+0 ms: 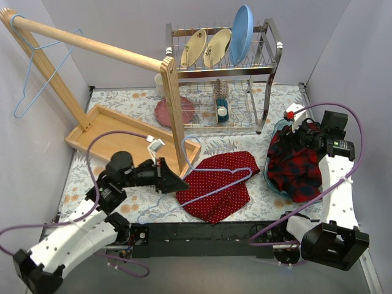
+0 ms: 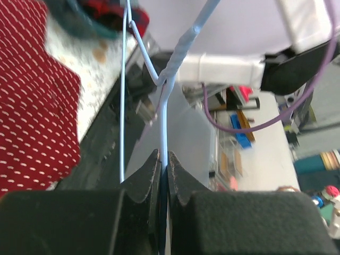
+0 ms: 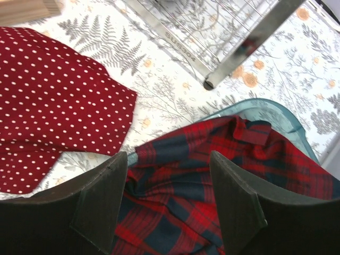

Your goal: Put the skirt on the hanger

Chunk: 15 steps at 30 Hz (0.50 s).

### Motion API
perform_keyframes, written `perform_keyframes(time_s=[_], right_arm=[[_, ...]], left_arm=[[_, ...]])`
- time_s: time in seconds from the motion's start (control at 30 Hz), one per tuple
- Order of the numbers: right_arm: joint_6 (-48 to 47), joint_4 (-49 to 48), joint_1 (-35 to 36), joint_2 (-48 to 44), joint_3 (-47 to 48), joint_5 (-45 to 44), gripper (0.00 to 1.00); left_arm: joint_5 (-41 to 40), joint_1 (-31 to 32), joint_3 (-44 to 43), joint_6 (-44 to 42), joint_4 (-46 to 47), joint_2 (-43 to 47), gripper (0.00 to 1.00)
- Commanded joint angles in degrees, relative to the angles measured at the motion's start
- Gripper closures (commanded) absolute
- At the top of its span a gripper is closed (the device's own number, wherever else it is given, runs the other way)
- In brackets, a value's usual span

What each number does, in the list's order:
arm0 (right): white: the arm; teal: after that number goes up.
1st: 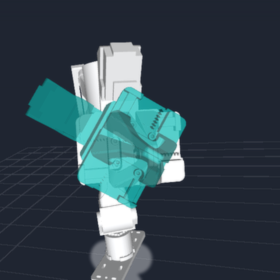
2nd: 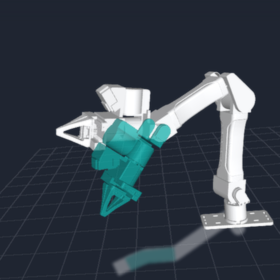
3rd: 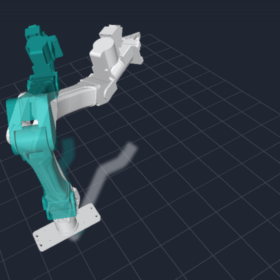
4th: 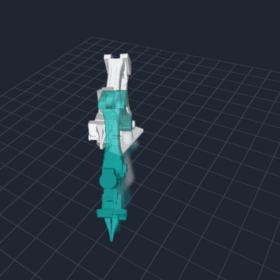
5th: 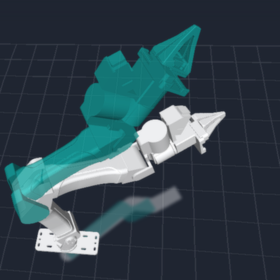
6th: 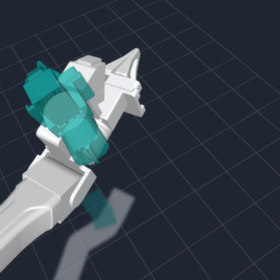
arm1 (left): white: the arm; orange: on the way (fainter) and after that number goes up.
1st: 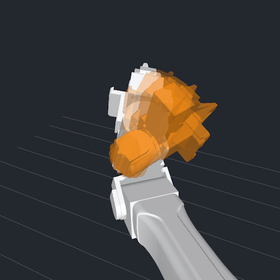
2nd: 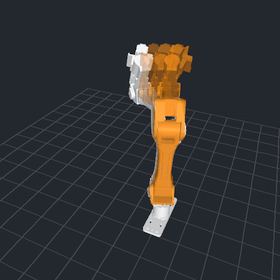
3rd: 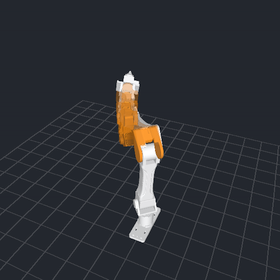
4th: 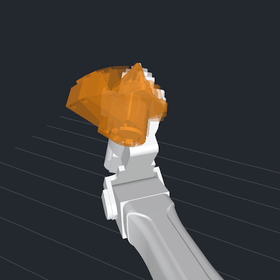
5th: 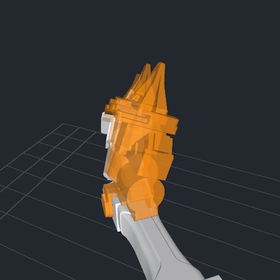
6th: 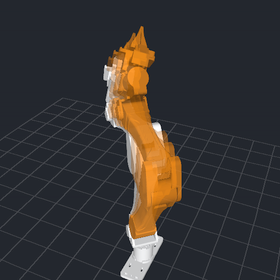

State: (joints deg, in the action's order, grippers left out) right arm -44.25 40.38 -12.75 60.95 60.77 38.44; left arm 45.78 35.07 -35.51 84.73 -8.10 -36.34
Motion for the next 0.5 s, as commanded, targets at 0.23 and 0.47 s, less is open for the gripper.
perform_keyframes(time_s=[0.23, 0.47], right_arm=[[-5.67, 8.21, 0.36, -3.29, 2.33, 14.02, 0.31], [-17.97, 18.59, 6.06, -3.73, -0.38, 19.31, 0.35]], left_arm=[[-22.64, 22.06, 4.3, 0.35, 15.55, -13.67, 1.0], [-30.12, 25.04, 12.91, 4.13, 29.53, -16.04, 1.0]])
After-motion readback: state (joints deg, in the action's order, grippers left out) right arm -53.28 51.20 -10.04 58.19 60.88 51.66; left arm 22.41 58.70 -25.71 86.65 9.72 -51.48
